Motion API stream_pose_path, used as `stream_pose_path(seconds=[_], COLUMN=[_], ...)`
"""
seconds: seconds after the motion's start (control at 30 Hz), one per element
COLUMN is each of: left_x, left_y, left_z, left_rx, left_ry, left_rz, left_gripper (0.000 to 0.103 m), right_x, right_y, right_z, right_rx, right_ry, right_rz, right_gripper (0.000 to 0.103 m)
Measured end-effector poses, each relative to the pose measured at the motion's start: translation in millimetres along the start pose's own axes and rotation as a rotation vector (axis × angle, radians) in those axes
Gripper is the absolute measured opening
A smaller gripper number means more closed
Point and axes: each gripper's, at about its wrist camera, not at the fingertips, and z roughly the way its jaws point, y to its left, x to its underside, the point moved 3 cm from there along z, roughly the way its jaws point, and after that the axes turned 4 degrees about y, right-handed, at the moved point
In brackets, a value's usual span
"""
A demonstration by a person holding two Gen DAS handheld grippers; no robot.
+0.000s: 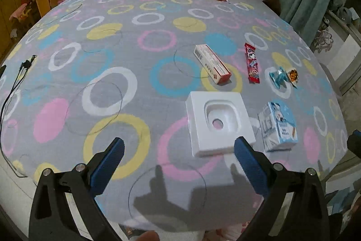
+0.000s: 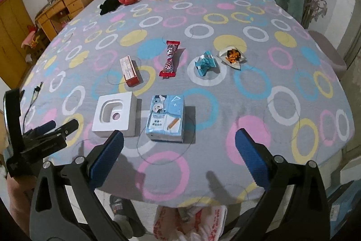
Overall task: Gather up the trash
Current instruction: 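Raise both tools back over the bed toward the remaining items, then grasp the white tray insert with the left tool while the right tool grasps the blue-white box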
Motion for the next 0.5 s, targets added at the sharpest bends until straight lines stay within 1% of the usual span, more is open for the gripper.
stream_pose_path(seconds=[0.1,0.17,0.23,0.27,0.37,0.4,0.5], left_x=[-8.1,-11.3,-14.7,-16.0,-19.6,-20.5,-21.7], left_y=[-1.1,-5.6,-9.6,-11.4,-12.7,-14.0,-15.3], left_z=[12.1,19.3,25.6,28.4,37.8,40.1,43.6], left_rx=[0.030,0.034,-0.021,-0.036,-0.023,-0.040,-0.055], left_ry=[0.015,0.028,0.015,0.017,0.047,0.057,0.054], left_rz=[-0.013,-0.005,0.014,0.023,0.018,0.027,0.042], left_gripper=[0.095,0.095,0.095,0.095,0.095,0.095,0.095], right_x=[-7.2,-12.6,-17.3,-18.5,-22.3,-23.6,-27.2], right_y=[3.3,4.7,7.0,7.9,9.3,9.9,10.8], right_z=[13.4,23.5,36.0,40.9,57.6,63.7,78.8], right_rx=[0.015,0.017,0.023,0.026,0.039,0.039,0.034], right_ry=[0.024,0.043,0.066,0.076,0.105,0.116,0.140], right_rz=[-0.004,0.000,0.006,0.006,0.012,0.017,0.029], right_gripper=[0.096,0.096,0.096,0.096,0.096,0.096,0.096])
